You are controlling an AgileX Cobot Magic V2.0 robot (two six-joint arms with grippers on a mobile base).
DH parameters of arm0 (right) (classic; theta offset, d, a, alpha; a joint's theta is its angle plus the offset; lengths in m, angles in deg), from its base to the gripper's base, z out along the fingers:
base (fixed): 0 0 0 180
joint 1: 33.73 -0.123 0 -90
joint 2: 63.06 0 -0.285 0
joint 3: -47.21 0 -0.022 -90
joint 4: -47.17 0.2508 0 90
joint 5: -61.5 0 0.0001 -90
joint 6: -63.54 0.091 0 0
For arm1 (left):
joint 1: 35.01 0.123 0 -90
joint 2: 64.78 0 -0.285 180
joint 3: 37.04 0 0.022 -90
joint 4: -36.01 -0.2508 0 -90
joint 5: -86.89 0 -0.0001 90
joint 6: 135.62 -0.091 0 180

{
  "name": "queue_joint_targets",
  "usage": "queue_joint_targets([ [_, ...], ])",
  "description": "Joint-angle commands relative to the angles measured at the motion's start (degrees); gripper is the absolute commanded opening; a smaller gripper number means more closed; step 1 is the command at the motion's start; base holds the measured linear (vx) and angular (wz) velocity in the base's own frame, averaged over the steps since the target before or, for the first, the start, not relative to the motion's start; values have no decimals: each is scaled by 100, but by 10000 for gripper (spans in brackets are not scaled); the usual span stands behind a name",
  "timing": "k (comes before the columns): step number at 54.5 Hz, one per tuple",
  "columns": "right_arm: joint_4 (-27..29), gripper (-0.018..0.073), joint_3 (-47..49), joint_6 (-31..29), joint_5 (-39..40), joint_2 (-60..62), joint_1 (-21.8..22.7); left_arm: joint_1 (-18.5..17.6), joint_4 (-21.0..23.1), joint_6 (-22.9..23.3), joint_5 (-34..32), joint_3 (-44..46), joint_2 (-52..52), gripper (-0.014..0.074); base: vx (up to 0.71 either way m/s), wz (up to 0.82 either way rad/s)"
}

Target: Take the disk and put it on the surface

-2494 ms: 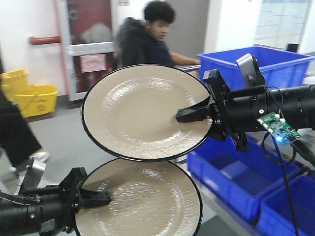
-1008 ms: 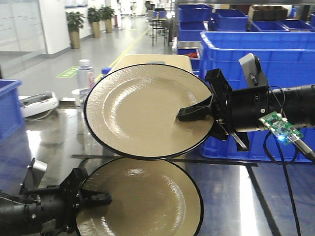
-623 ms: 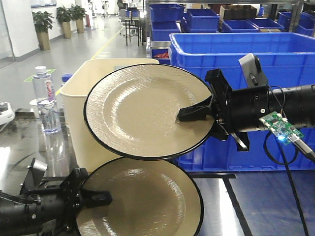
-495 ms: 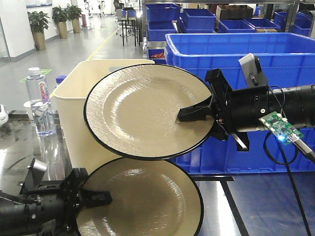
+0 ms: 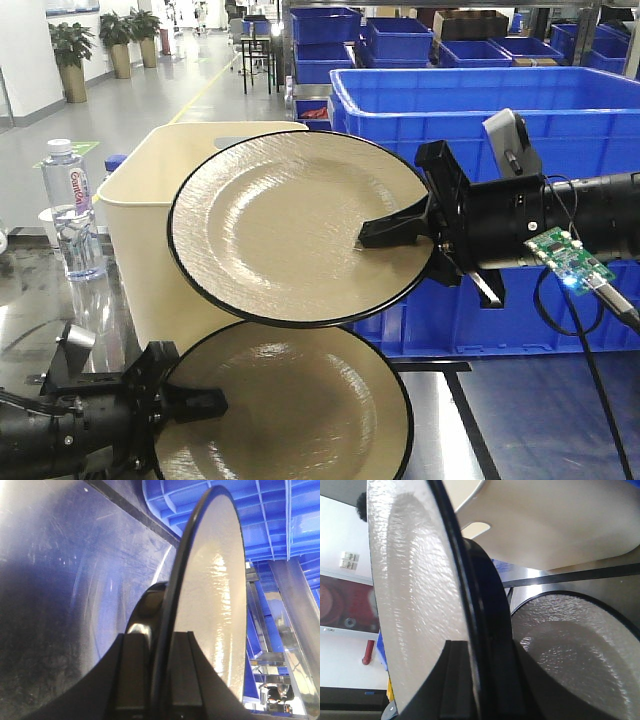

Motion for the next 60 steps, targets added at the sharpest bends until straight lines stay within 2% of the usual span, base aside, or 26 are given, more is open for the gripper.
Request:
queue_joint_targets([
  [1, 695, -8, 260, -80, 218, 276, 21, -20, 781, 96, 420, 226, -255, 1, 0, 0],
  [40, 695, -8, 260, -80, 307, 276, 21, -20, 713, 114, 362, 173, -255, 1, 0, 0],
  [51, 702, -8, 260, -80, 323, 276, 21, -20, -13, 390, 133, -111, -249, 1, 0, 0],
  [60, 698, -8, 260, -80, 329, 276, 21, -20, -118, 402, 51, -216, -249, 3, 0, 0],
])
